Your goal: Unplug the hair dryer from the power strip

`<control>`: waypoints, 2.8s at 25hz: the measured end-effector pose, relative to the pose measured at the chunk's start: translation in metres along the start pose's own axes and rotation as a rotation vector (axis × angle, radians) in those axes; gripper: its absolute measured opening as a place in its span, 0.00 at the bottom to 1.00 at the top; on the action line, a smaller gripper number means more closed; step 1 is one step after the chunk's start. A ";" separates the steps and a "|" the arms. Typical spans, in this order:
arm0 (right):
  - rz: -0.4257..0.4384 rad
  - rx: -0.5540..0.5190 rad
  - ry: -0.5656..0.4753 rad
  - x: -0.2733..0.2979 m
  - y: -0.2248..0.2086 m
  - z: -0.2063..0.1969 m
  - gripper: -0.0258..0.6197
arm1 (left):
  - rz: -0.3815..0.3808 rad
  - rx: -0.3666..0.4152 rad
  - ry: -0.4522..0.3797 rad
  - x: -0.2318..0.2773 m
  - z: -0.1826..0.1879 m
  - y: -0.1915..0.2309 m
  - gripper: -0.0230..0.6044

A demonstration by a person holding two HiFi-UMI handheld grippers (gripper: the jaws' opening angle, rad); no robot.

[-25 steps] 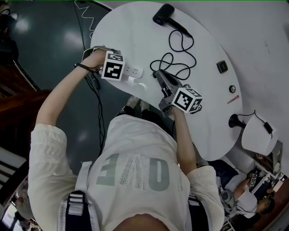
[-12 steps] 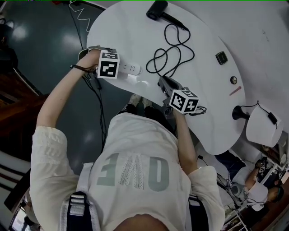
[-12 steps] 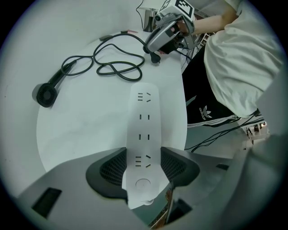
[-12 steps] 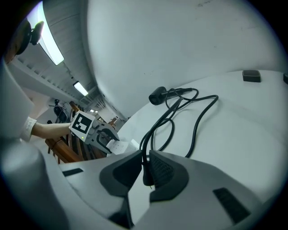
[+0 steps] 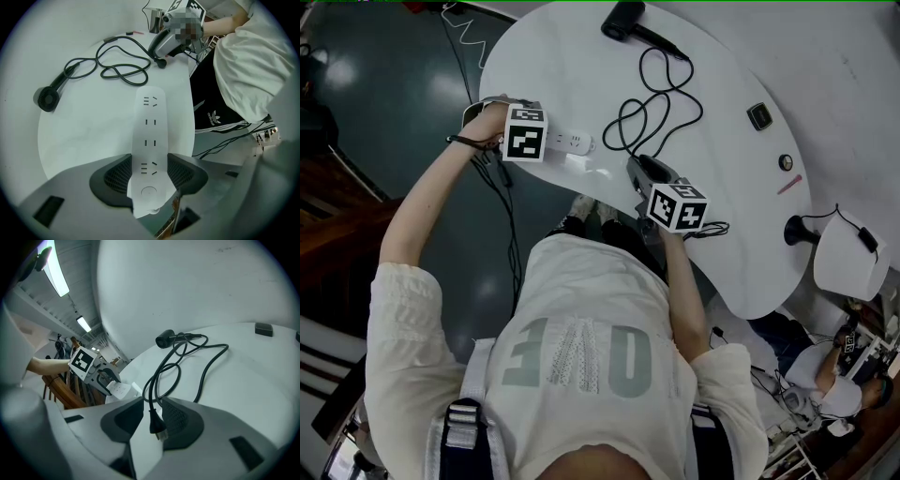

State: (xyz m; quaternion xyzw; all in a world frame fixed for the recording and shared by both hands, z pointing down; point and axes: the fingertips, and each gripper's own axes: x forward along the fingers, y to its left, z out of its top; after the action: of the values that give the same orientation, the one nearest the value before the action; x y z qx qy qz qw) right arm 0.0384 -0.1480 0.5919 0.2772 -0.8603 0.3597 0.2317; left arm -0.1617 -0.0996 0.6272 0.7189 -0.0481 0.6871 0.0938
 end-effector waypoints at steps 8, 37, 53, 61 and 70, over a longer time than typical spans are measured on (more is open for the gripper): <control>-0.032 -0.030 -0.017 -0.006 -0.002 0.007 0.30 | 0.001 -0.003 -0.012 0.000 0.002 -0.001 0.42; -0.272 -0.410 -0.584 -0.137 0.066 0.268 0.21 | 0.440 -0.612 -1.388 -0.318 0.147 0.104 0.05; -0.364 -0.525 -0.956 -0.247 0.155 0.266 0.05 | 1.199 -0.711 -1.489 -0.436 0.145 0.001 0.05; -0.334 -0.533 -0.912 -0.240 0.158 0.246 0.05 | 1.183 -0.707 -1.459 -0.427 0.151 -0.001 0.05; -0.332 -0.549 -0.852 -0.229 0.151 0.246 0.04 | 1.184 -0.716 -1.464 -0.426 0.148 0.003 0.05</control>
State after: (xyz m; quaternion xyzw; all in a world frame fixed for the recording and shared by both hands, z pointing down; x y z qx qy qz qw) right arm 0.0614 -0.1715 0.2250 0.4603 -0.8852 -0.0644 -0.0204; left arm -0.0395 -0.1578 0.1966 0.7541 -0.6469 -0.0426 -0.1048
